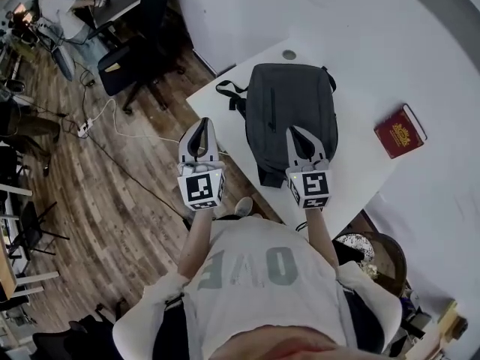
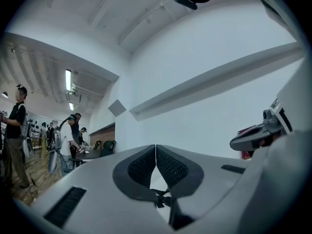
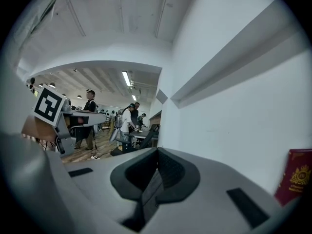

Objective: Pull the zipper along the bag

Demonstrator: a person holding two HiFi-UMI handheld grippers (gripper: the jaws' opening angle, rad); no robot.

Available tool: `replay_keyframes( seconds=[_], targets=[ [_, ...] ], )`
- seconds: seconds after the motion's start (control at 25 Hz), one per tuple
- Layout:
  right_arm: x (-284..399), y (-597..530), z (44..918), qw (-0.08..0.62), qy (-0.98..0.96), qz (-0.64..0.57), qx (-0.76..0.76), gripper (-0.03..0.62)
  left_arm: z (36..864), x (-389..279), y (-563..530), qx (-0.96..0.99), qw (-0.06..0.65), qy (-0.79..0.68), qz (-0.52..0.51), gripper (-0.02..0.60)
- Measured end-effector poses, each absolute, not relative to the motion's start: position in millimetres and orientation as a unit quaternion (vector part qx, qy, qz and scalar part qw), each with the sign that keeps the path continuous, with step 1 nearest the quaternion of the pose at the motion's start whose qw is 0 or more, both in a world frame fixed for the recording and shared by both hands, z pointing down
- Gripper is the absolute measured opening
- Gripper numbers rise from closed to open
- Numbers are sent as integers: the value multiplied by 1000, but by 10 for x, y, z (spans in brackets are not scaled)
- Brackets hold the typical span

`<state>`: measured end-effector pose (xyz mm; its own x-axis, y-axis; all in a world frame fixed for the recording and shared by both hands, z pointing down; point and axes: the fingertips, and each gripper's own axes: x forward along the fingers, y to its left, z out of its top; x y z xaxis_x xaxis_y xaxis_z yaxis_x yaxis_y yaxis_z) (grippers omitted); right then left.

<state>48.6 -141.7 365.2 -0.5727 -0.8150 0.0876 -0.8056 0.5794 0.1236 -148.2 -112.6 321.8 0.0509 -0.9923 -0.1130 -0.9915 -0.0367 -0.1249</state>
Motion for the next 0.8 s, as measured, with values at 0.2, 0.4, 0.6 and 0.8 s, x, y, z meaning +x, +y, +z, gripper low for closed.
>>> replay_keyframes(
  seconds=[0.2, 0.4, 0.6, 0.8],
  targets=[
    [479, -1469, 3638, 62, -879, -34, 471, 26, 3203, -1538, -1141, -723, 89, 685, -9, 26],
    [450, -1544, 3630, 57, -876, -37, 478, 26, 3213, -1588, -1169, -725, 92, 682, -8, 26],
    [410, -1599, 3631, 59, -872, -35, 484, 28, 3227, -1631, -1221, -729, 92, 678, -7, 26],
    [408, -1637, 3741, 79, -870, -30, 485, 28, 3307, -1603, -1257, -734, 83, 674, -14, 28]
  ],
)
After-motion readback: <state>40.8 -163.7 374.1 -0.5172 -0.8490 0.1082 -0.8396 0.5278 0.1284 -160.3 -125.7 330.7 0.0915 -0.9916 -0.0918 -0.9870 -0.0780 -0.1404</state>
